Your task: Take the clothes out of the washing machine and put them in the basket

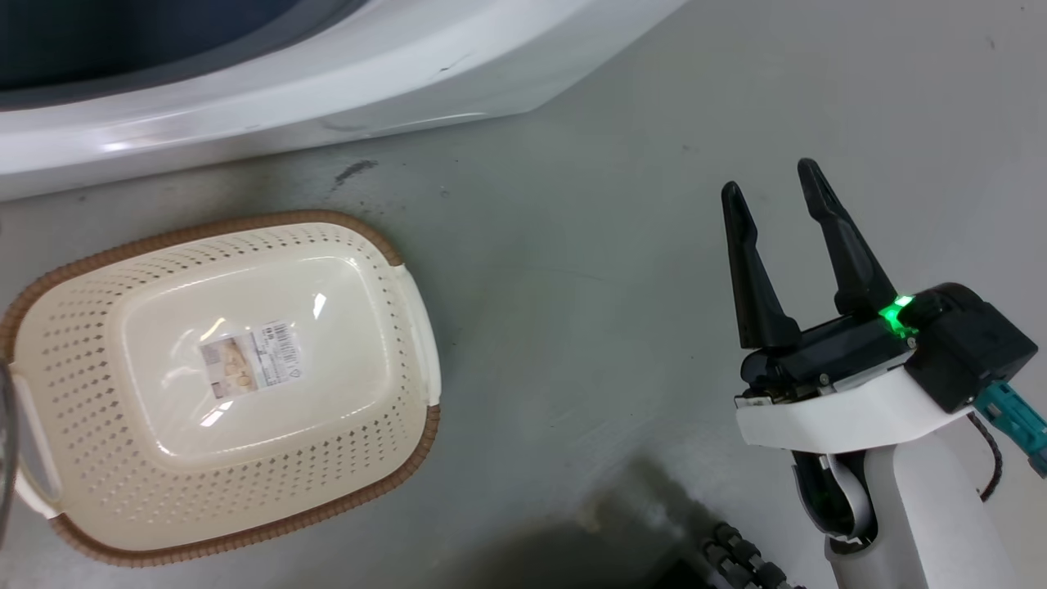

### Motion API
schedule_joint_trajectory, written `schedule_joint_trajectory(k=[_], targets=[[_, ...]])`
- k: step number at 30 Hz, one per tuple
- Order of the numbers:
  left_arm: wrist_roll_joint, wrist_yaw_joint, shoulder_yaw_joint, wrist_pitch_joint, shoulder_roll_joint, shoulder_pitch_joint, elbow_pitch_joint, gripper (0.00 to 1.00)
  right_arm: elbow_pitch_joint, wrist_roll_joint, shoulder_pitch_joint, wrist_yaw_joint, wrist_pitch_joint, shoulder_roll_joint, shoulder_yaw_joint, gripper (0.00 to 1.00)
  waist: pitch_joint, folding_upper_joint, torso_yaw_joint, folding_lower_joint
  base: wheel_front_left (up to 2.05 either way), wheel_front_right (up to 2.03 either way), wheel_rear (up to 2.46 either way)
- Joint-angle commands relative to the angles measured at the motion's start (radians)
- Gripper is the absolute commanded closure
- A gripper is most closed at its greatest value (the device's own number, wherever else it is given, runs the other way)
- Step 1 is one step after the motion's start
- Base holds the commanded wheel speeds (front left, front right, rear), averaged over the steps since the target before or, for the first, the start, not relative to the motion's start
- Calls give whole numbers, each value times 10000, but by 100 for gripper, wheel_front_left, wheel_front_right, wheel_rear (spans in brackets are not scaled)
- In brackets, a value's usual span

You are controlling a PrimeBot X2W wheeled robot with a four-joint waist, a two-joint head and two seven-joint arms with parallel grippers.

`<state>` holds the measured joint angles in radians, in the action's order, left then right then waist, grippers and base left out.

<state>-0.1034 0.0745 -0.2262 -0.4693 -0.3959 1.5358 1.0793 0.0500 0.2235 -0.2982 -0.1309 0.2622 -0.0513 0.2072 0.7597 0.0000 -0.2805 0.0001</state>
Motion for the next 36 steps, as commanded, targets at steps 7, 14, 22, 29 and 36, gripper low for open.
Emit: schedule_joint_trajectory(k=[7,14,22,29,36], targets=[[-7,-69,-107,-1913,-316,117,1,96,66,289,-265,5,32,18,118,0,242,0,-307,-1,0,0,0],[54,-471,-125,-2134,-435,-328,-1049,100,-6,357,-379,5,32,16,52,0,127,0,-316,-1,0,0,0],[341,-1140,-37,885,-434,-1733,-2878,100,-206,152,-311,5,30,16,-143,0,-721,0,-31,-1,0,0,0],[1036,-1475,220,3542,62,-3103,-3133,100,-461,-246,136,5,31,12,-405,0,-2089,0,434,-1,0,0,0],[1891,-1223,509,5625,577,-4419,-2460,100,-748,-522,893,5,-24,12,-639,0,-3638,0,838,-1,0,0,0]])
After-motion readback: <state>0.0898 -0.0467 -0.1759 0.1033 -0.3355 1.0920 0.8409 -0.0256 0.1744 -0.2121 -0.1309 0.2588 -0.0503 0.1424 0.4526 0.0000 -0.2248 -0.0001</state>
